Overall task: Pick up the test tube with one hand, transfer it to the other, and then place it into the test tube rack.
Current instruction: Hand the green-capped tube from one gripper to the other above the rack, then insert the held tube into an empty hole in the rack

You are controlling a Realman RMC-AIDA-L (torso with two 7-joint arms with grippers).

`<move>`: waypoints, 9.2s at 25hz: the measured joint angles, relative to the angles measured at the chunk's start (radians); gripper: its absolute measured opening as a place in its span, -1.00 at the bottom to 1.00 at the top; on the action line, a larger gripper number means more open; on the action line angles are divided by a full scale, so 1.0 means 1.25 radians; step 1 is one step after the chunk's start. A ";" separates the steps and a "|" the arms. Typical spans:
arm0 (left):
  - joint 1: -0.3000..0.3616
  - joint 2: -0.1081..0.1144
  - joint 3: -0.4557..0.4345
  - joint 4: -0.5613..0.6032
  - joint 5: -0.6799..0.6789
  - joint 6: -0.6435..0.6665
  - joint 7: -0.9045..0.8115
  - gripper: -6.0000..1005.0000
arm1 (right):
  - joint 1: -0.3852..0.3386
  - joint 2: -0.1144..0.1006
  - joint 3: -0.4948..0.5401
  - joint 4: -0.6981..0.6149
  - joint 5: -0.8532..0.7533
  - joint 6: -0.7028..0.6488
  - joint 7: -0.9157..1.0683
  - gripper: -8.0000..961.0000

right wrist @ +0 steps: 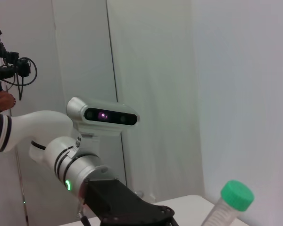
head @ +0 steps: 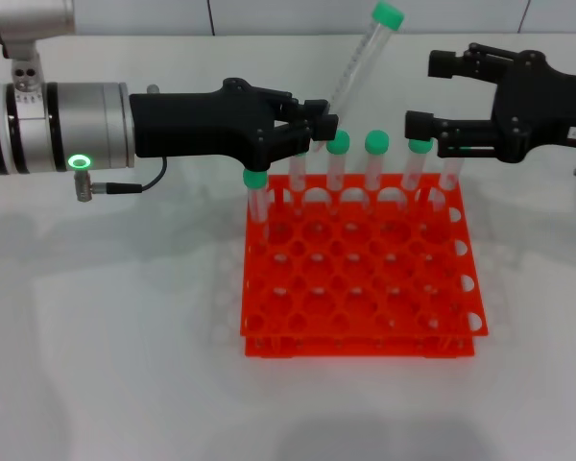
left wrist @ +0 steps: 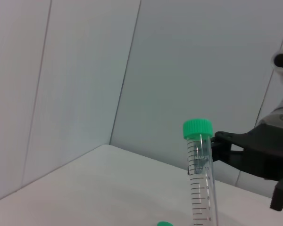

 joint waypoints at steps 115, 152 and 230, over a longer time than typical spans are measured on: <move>0.042 -0.001 0.034 -0.036 -0.040 0.024 0.107 -0.63 | 0.042 -0.001 -0.058 0.044 0.095 0.044 -0.004 0.44; 0.040 -0.001 0.034 -0.035 -0.040 0.024 0.107 -0.63 | 0.045 0.000 -0.059 0.049 0.103 0.044 -0.006 -0.19; 0.074 -0.002 0.034 0.016 -0.103 0.059 0.024 0.62 | 0.042 -0.004 -0.052 0.065 0.115 0.028 0.000 -0.43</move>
